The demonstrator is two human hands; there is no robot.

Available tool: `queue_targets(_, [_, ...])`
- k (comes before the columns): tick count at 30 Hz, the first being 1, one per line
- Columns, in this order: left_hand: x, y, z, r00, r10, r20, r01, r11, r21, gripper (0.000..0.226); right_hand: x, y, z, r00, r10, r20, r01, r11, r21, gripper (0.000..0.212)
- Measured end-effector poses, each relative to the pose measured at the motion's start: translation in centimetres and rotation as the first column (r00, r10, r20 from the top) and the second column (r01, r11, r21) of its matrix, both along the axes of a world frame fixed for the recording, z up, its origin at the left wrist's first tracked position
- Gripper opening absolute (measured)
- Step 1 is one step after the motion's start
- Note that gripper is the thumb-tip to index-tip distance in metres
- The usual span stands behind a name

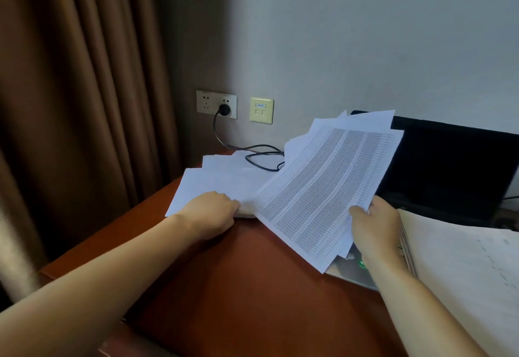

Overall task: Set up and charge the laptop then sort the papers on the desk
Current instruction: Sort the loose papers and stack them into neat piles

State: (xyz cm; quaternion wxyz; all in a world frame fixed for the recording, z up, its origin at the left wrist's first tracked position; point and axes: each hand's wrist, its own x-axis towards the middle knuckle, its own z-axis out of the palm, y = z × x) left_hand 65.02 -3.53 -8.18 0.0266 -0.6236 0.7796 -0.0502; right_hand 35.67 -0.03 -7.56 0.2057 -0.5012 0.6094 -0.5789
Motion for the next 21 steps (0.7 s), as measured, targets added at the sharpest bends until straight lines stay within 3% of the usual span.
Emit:
queue_targets(7, [-0.6,0.4,0.9,0.994,0.102,0.036,-0.101,0.994,-0.029,0.023,0.1,0.8,0.2,0.997,-0.06,0.047,0.063,0.996,-0.064,0.018])
queue_targets(9, [-0.3,0.0,1.3,0.982,0.181,-0.051,-0.183,0.982,-0.042,0.024,0.0,0.9,0.0,0.997,-0.07,0.021,0.071,0.995,-0.074,0.017])
queue_targets(11, [0.1,-0.4,1.5,0.935,0.268,-0.233,-0.284,0.958,-0.036,0.023,0.0,1.1,0.0,0.997,-0.073,0.003,0.073,0.994,-0.086,0.019])
queue_targets(13, [0.8,-0.6,1.9,0.824,0.297,-0.483,-0.355,0.934,-0.03,0.024,0.0,1.4,0.1,0.997,-0.08,-0.003,0.079,0.992,-0.101,0.02])
queue_targets(16, [1.1,-0.1,2.8,0.566,0.258,-0.783,-0.387,0.922,0.024,0.032,-0.2,1.6,0.1,0.998,-0.059,0.013,0.06,0.993,-0.105,0.02])
queue_targets(21, [-1.1,1.5,5.0,0.218,0.14,-0.966,-0.126,0.985,0.115,0.025,0.3,1.8,0.0,0.999,0.046,0.023,-0.045,0.998,-0.043,0.022])
